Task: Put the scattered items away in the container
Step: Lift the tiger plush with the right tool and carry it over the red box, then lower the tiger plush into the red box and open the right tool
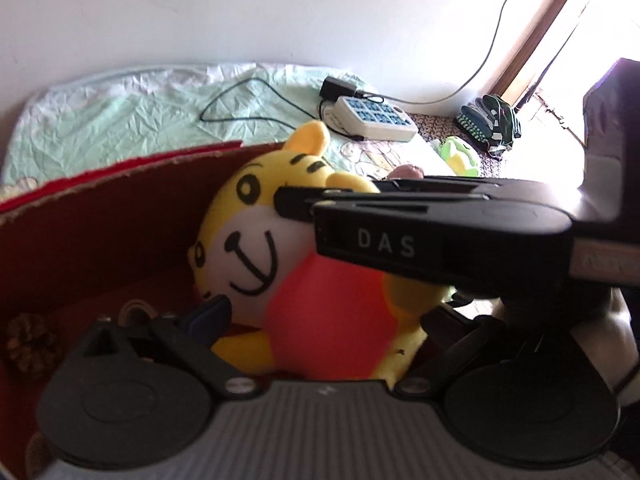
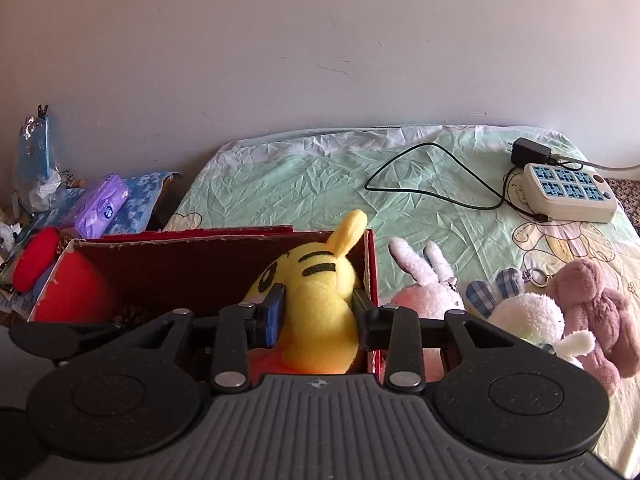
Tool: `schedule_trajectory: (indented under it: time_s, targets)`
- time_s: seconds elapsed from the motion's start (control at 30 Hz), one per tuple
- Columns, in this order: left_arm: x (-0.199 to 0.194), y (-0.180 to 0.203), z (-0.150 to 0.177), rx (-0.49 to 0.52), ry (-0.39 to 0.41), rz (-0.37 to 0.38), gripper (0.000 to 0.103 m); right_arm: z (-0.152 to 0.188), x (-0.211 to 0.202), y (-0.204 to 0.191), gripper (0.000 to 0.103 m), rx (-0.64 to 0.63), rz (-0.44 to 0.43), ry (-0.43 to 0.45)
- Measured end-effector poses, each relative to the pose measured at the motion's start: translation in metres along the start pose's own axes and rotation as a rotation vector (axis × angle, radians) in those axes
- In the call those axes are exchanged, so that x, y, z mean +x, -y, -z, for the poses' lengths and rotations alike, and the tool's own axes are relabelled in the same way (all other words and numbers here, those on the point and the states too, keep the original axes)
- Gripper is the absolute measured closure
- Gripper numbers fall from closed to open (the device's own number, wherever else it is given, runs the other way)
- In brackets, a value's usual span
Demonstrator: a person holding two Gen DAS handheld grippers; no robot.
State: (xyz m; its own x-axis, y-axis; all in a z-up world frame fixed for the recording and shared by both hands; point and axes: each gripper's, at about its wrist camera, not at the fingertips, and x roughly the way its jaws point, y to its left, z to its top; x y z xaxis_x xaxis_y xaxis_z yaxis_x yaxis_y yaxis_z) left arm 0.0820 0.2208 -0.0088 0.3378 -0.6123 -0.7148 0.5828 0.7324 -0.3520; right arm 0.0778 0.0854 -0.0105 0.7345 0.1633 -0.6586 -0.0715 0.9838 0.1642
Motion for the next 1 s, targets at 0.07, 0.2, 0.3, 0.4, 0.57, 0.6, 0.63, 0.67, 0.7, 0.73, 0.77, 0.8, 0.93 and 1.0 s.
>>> schedule_trajectory:
  time_s: [0.07,0.2,0.3,0.4,0.57,0.6,0.63,0.67,0.7,0.73,0.77,0.8,0.93,1.0]
  targets:
    - [-0.007,0.004,0.005,0.012,0.011,-0.008,0.003,-0.001,-0.003,0.005,0.063,0.03,-0.026,0.003]
    - [-0.026,0.011,0.015,0.023,0.057,0.005,0.003,-0.003,-0.017,0.01,0.059,0.054,-0.06,0.032]
    - [-0.034,0.014,0.019,0.015,0.083,0.049,0.003,0.001,-0.024,0.007,0.057,0.022,-0.083,0.036]
    - [-0.024,0.016,0.016,0.001,0.057,0.078,0.002,0.004,-0.021,0.007,0.056,0.014,-0.098,0.016]
    - [-0.02,0.007,0.014,-0.042,0.043,0.042,0.003,0.007,-0.025,0.028,0.057,0.133,-0.184,-0.003]
    - [-0.025,0.004,0.014,-0.048,0.053,0.044,0.003,0.007,-0.026,0.029,0.057,0.134,-0.198,-0.012]
    - [-0.031,0.001,0.015,-0.051,0.067,0.039,0.003,0.008,-0.028,0.028,0.057,0.125,-0.197,-0.021]
    - [-0.037,0.0,0.014,-0.05,0.081,0.019,0.003,0.009,-0.03,0.028,0.056,0.117,-0.194,-0.029]
    - [-0.044,-0.001,0.012,-0.046,0.096,-0.009,0.003,0.01,-0.033,0.028,0.056,0.118,-0.196,-0.038]
    - [-0.05,-0.002,0.01,-0.044,0.113,-0.039,0.003,0.011,-0.037,0.028,0.056,0.128,-0.207,-0.05]
    - [-0.054,-0.003,0.007,-0.049,0.127,-0.068,0.003,0.012,-0.04,0.029,0.056,0.139,-0.221,-0.06]
    - [-0.056,-0.006,0.003,-0.062,0.132,-0.098,0.003,0.012,-0.042,0.029,0.053,0.146,-0.225,-0.07]
    - [-0.044,-0.016,-0.008,-0.047,0.089,-0.242,0.01,0.015,-0.038,0.025,0.053,0.145,-0.182,-0.087]
    - [-0.038,-0.025,-0.009,-0.052,0.056,-0.26,0.018,0.017,-0.032,0.026,0.054,0.16,-0.181,-0.091]
